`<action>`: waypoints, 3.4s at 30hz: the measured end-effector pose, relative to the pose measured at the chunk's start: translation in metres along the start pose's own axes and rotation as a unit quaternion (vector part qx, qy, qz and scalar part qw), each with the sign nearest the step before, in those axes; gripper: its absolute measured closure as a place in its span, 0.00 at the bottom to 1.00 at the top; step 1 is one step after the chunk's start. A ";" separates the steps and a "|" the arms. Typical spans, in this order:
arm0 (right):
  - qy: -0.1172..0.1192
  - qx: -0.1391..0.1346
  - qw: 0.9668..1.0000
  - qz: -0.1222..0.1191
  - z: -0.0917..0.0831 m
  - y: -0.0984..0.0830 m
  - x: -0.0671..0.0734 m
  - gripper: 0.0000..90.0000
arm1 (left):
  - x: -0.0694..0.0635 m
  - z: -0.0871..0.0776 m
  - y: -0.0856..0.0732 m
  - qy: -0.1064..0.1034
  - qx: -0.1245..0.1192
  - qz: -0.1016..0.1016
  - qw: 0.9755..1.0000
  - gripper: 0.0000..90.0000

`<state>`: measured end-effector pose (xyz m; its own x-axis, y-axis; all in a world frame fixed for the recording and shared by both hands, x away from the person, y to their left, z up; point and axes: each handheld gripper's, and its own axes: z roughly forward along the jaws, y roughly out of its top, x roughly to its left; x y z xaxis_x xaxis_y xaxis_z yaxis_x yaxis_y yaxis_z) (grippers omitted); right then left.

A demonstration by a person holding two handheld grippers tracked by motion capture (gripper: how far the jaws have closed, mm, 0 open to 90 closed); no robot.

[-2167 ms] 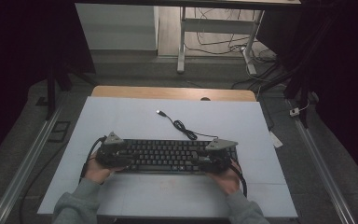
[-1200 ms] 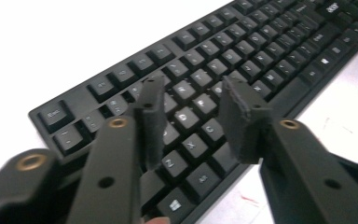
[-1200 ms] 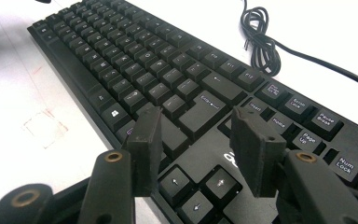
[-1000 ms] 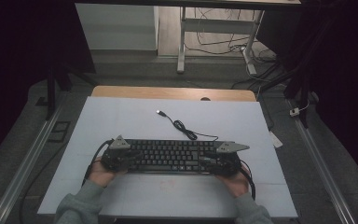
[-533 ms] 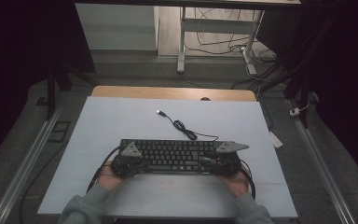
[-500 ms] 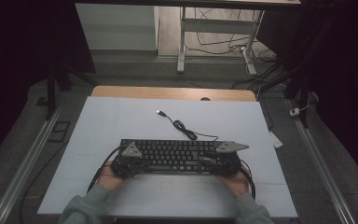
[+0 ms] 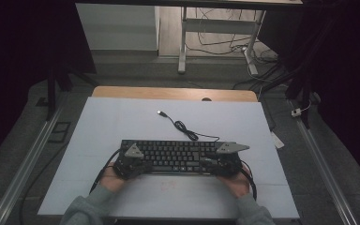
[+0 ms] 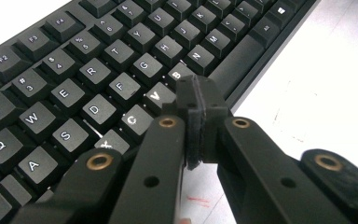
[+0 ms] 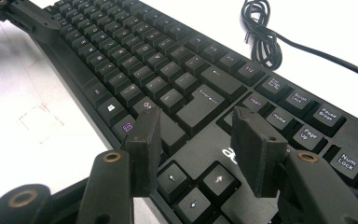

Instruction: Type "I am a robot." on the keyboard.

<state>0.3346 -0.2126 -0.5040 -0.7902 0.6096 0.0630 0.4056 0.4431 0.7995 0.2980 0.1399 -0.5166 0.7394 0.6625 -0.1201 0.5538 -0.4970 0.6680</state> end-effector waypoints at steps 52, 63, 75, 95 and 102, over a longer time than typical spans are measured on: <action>-0.002 -0.001 1.000 -0.002 0.000 0.000 0.000 0.58 | 0.023 -0.033 -0.001 0.056 -0.076 -0.070 0.993 0.48; -0.004 0.001 1.000 -0.003 0.000 0.000 0.000 0.57 | 0.032 -0.039 -0.004 0.070 -0.069 -0.086 0.991 0.44; -0.005 0.003 1.000 -0.004 0.001 0.000 0.001 0.57 | 0.040 -0.045 -0.007 0.077 -0.072 -0.096 0.990 0.38; -0.003 0.004 1.000 -0.005 0.003 0.000 0.001 0.57 | 0.044 -0.036 -0.011 0.085 -0.024 -0.087 0.992 0.94; -0.005 0.007 1.000 -0.006 0.003 0.000 0.002 0.57 | 0.043 -0.028 -0.012 0.089 -0.011 -0.080 0.993 0.99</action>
<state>0.3346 -0.2099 -0.5055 -0.7905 0.6106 0.0479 0.4025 0.4590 0.7920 0.3125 0.1905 -0.5088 0.5621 0.8216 -0.0950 0.6482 -0.3662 0.6676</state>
